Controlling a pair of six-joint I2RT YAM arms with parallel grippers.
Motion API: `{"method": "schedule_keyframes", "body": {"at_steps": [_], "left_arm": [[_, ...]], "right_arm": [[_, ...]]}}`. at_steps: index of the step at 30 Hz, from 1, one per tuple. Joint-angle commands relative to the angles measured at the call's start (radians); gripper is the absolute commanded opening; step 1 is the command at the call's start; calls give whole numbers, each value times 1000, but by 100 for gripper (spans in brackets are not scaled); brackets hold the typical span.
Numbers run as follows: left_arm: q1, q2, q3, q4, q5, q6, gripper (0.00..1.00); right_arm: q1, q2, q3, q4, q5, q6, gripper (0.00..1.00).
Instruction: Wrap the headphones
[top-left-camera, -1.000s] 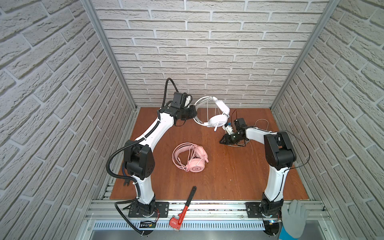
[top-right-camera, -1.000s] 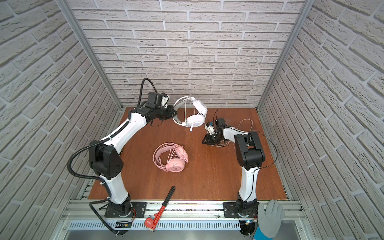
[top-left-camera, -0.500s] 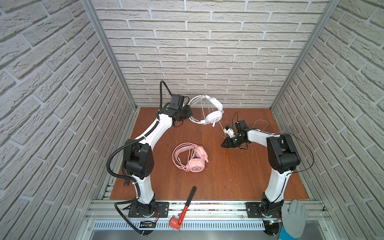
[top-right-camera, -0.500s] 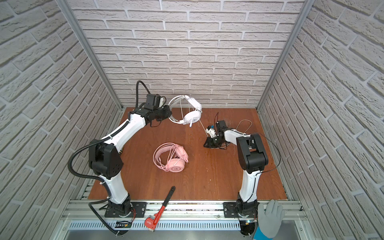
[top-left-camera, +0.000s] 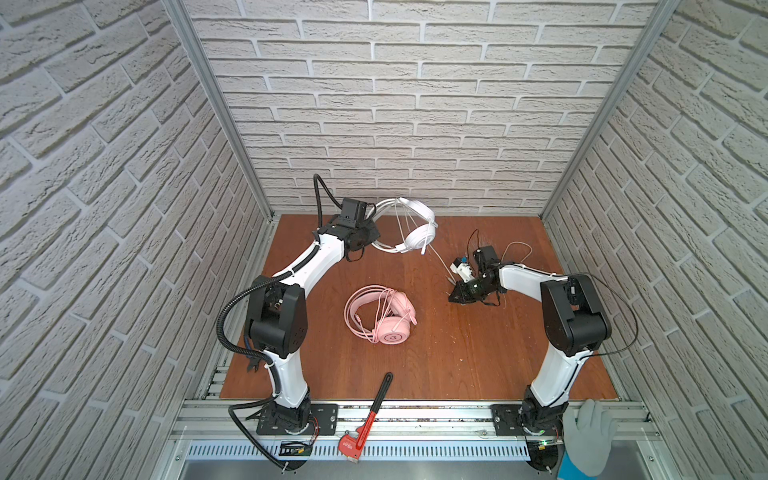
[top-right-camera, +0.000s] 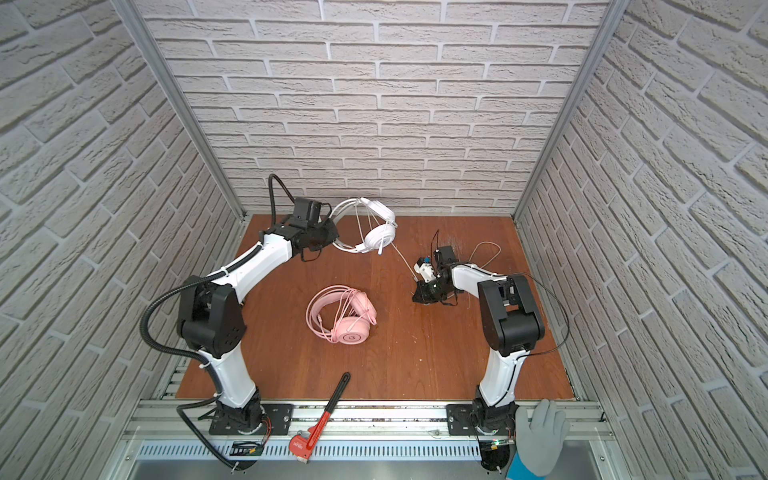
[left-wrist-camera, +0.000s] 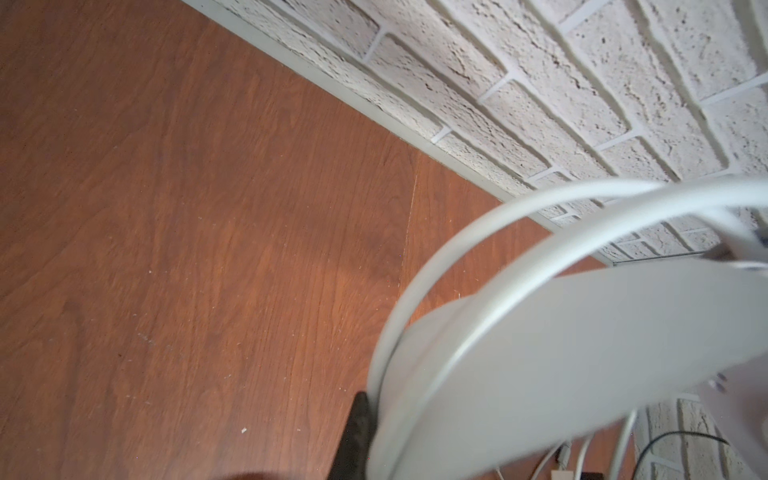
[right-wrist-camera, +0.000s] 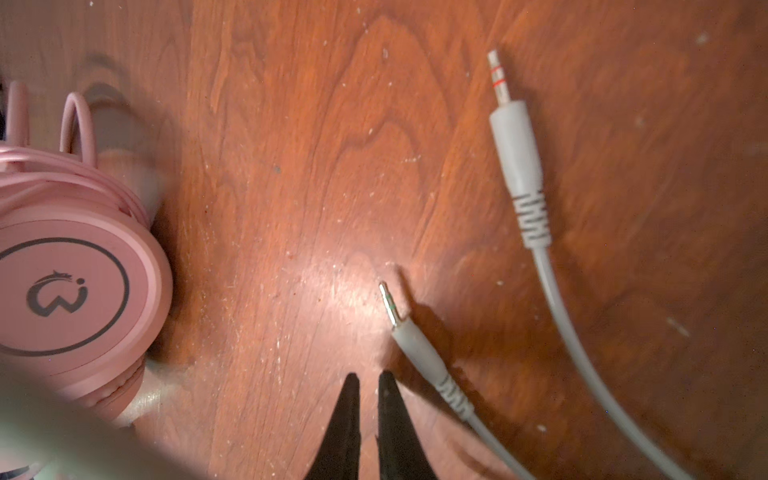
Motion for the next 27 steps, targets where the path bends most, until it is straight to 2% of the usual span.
{"method": "schedule_keyframes", "body": {"at_steps": [1,11,15,27], "left_arm": [[8,-19,-19,138,-46,-63,0],[7,-29,-77,150,-99,-134,0],[4,-27,-72,136,-114,-149,0],[-20,-16,-53,63,-163,-146,0]], "right_arm": [[38,-78,-12,-51,39,-24,9],[137,-266,-56,-95,126,-41,7],[211,-312,-46,-133,192,-78,6],[426,-285,90,-308,415,-248,6]]}}
